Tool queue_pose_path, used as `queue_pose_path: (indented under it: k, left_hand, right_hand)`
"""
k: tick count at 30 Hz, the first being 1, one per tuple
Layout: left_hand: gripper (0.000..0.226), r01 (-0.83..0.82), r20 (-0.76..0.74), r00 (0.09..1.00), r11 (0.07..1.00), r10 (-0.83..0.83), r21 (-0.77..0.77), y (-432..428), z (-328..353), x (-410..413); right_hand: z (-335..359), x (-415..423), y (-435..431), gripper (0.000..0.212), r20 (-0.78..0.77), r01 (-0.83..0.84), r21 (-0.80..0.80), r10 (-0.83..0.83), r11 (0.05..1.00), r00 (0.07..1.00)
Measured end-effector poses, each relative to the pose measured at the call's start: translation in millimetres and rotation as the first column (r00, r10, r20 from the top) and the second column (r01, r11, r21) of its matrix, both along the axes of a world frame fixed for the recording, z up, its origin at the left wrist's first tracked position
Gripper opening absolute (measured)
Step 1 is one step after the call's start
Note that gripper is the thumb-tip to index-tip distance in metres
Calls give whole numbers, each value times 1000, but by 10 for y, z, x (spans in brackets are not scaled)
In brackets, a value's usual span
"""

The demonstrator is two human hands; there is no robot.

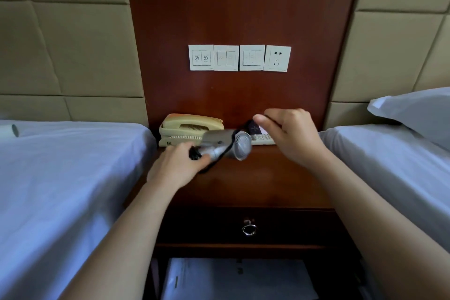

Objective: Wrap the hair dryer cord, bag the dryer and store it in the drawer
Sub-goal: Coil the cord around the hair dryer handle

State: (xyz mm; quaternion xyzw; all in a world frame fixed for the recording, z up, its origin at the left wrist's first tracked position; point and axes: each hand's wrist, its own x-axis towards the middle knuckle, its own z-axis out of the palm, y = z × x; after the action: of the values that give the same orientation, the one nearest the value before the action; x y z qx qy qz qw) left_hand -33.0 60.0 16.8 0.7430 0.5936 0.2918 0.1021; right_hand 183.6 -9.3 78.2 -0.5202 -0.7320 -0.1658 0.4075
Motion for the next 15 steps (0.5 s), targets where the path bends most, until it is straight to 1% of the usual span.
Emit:
queue_pose_path:
  k: [2,4,5,8,12,13,15]
  left_hand:
    - [31,142,-78,986,989,-146,-50,-52,-13,44]
    - [31,270,-119,951,955,-285,-123,-115,-37,87]
    - [36,315,-114,936,937,-334,-153,-151,-40,105]
    - [53,407,-34,906,891,-422,-201,-255,-7,148]
    - [64,513,-27,846,827,-532,-229,-284,33,172]
    - [61,514,-32,843,823,-536,-242,-273,26,183]
    - [47,513,-56,838,820,-542,-253,-279,12,213]
  right_hand:
    - [-19,-10,36,45,-82,3,15,-1,1000,997]
    - [-59,-27,69,48,-94,15,-2,-15,1000,995]
    - [-80,-22,87,49,-89,31,-15,-32,999,996]
    - [-129,45,134,46,-124,67,-65,-75,996,989]
    - [-180,114,190,51,-173,81,-129,-103,988,980]
    - [-188,118,199,52,-168,82,-143,-106,986,980]
    - [-186,130,214,52,-150,81,-182,-109,980,983]
